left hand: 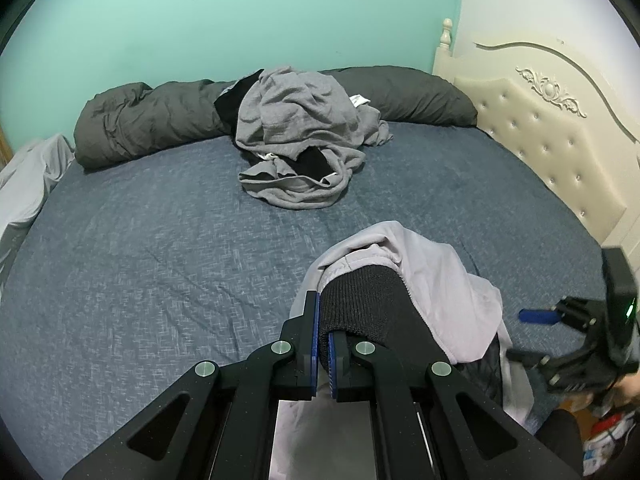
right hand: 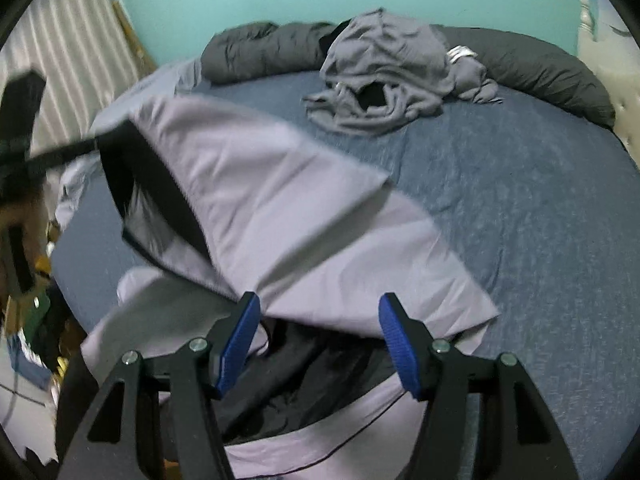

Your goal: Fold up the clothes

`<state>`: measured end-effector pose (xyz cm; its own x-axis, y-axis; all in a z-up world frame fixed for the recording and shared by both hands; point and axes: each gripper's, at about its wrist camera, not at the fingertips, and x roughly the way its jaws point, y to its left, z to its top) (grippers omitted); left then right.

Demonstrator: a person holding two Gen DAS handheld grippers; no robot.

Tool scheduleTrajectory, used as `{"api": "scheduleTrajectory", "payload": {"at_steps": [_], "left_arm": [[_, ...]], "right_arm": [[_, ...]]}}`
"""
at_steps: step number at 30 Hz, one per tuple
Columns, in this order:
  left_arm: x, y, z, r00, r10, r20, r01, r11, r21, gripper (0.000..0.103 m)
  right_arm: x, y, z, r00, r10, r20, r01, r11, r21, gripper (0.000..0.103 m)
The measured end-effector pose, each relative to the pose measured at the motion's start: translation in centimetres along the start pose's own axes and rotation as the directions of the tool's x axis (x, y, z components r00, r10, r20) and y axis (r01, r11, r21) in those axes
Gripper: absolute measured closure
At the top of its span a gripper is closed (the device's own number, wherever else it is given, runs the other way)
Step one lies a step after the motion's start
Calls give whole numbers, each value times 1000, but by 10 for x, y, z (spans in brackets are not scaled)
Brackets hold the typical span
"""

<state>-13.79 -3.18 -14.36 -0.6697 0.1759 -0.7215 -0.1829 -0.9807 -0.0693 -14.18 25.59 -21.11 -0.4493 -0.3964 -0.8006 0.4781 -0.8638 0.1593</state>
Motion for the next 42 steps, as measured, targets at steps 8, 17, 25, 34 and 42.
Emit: {"api": "scheduleTrajectory", "payload": {"at_steps": [8,17,25,34,42], "left_arm": [[-2,-1,1,1000,-8,7,9,1000,-13,100],[-21,1,11,999,-23,48,24,999,-24,100],[-96,-4,58,982,-23,186,29,999,-28,100],[-220,-11,129,926,-4,377,4,1000,0,100],[-334,-18,156,853,56,519,-74,997,15,100]], "right_arm": [[39,28,-15,992,-125,-13,122,982,-147,41],[20,6,6,956,-271,109,280,957,-80,100],[-78,-11,58,897,-315,311,333,943,-4,101],[-223,16,131,798,-307,518,350,937,17,102],[-340,61,181,712,-235,662,337,941,-29,102]]}}
